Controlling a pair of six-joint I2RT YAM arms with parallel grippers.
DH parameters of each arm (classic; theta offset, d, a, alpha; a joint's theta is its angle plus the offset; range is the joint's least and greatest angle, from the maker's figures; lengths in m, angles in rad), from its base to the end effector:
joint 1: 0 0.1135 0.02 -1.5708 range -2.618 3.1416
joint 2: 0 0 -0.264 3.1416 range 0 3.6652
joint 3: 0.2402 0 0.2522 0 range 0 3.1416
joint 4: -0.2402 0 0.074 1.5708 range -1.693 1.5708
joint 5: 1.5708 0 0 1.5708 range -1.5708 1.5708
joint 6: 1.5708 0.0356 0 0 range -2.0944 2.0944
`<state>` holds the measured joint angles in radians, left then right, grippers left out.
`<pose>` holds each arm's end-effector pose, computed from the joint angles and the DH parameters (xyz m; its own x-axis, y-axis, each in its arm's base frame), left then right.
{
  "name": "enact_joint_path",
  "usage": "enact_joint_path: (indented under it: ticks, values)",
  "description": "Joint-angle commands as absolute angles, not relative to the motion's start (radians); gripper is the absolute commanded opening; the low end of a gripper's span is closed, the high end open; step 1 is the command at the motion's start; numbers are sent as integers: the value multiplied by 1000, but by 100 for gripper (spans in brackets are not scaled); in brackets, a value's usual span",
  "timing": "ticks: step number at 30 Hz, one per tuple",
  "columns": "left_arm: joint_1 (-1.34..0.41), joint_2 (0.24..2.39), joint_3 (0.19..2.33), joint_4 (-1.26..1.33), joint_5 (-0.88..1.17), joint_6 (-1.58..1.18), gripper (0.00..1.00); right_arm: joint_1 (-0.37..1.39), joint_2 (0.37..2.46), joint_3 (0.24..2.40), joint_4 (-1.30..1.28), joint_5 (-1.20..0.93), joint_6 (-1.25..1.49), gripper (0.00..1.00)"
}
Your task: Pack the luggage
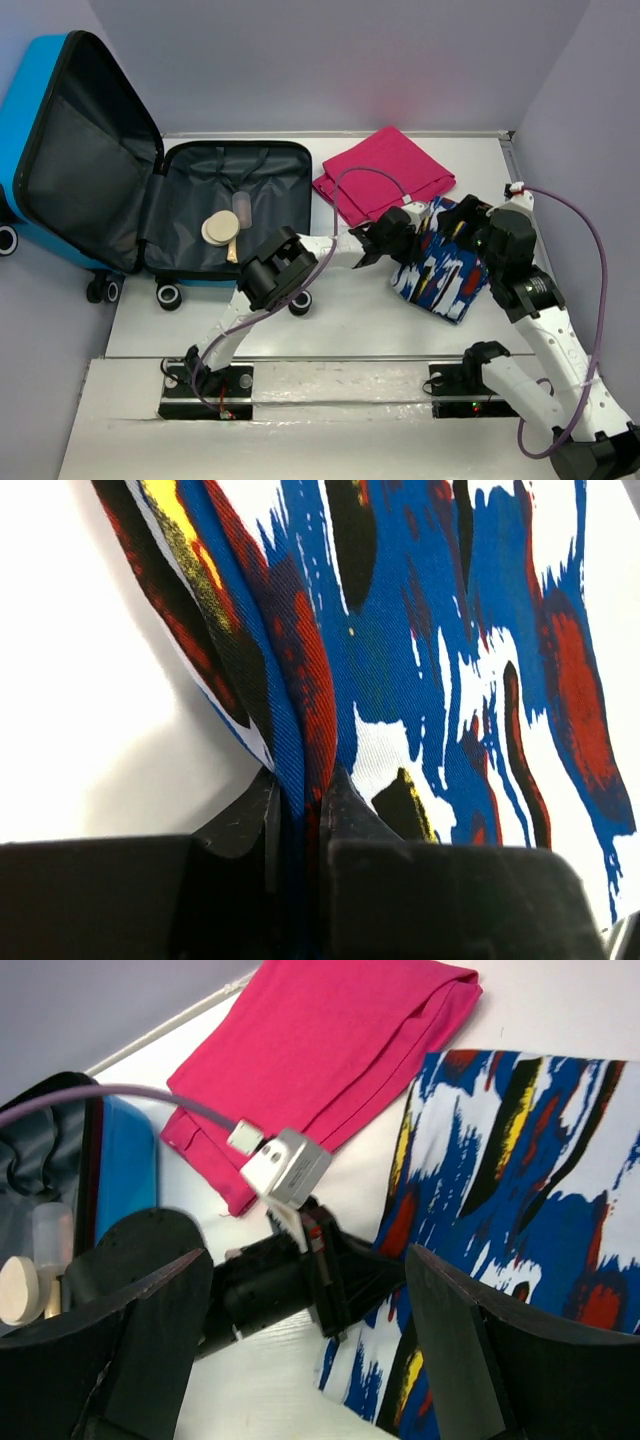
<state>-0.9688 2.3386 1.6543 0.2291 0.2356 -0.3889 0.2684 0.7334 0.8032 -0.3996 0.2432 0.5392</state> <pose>0.2925 -0.4404 0.1473 -0.5793 0.1920 -0.7922 0.7571 0.4870 -0.4355 0.1631 0.0360 0.3320 -0.2873 0.4378 -0.8519 0.1280 0.8990 0.4189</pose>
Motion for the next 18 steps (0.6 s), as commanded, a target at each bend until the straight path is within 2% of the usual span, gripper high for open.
enact_joint_path:
  ticks: [1, 5, 7, 12, 18]
  values:
    - [-934, 2249, 1400, 233, 212, -405, 6, 241, 716, 781, -354, 219, 546, 83]
    - [-908, 2094, 1189, 334, 199, -419, 6, 187, 730, 726, -354, 226, 577, 86]
    - [-899, 2018, 1088, 383, 204, -431, 6, 147, 750, 666, -339, 165, 612, 88]
    - [-899, 1948, 991, 452, 204, -459, 6, 0, 825, 558, -281, 75, 666, 91]
    - [-899, 1914, 934, 535, 255, -485, 6, -21, 859, 491, -267, 74, 704, 94]
